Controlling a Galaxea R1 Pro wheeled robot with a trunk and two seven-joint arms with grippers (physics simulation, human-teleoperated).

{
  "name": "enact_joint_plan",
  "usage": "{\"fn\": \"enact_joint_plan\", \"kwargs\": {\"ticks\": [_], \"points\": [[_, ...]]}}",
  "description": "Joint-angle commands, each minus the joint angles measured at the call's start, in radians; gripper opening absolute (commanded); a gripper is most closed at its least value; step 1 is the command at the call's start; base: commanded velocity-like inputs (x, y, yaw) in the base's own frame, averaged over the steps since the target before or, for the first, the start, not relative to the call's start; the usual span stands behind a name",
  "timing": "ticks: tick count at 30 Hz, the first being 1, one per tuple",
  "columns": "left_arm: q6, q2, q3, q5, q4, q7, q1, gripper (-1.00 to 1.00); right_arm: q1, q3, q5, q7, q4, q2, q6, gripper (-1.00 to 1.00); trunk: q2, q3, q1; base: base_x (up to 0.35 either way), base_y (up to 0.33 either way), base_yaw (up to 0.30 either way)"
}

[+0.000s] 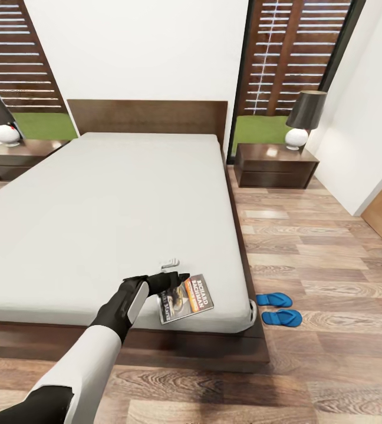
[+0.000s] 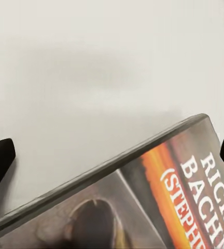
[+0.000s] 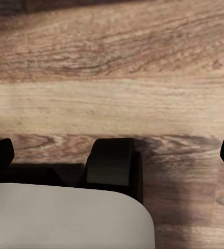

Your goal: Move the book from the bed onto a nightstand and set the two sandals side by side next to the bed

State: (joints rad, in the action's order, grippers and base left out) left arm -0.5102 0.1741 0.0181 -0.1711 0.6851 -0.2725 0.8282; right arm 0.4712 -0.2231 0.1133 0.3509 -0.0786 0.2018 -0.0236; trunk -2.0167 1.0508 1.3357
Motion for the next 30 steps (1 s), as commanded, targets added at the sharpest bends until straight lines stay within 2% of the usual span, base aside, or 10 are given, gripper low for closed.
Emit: {"fn": "enact_joint_plan", "kwargs": {"ticks": [1,4,10,17,30], "points": [[-0.009,0.000,0.002,-0.005,0.001,0.001,0.000,1.00,0.001,-0.009,0.010,0.002,-0.003,0.001,-0.002,1.00,0.000,0.001,0.000,-0.032,0.000,0.000],[-0.008,0.000,0.002,-0.007,0.001,0.001,0.000,1.00,0.001,-0.009,0.010,0.002,-0.003,0.001,-0.002,1.00,0.000,0.001,0.000,-0.017,0.000,0.000],[-0.008,0.000,0.002,-0.036,0.001,0.001,0.000,1.00,0.001,-0.009,0.010,0.002,-0.003,0.001,-0.002,1.00,0.000,0.001,0.000,-0.003,0.000,0.000],[-0.008,0.000,0.003,-0.041,0.001,0.002,0.000,1.00,0.001,-0.009,0.010,0.002,-0.003,0.001,-0.002,1.00,0.000,0.001,0.000,0.000,0.000,0.000],[-0.009,0.000,0.002,-0.042,0.001,0.002,0.000,1.00,0.001,-0.009,0.016,0.001,-0.003,0.001,-0.002,1.00,0.091,-0.040,-0.050,0.000,0.000,0.000]]}}
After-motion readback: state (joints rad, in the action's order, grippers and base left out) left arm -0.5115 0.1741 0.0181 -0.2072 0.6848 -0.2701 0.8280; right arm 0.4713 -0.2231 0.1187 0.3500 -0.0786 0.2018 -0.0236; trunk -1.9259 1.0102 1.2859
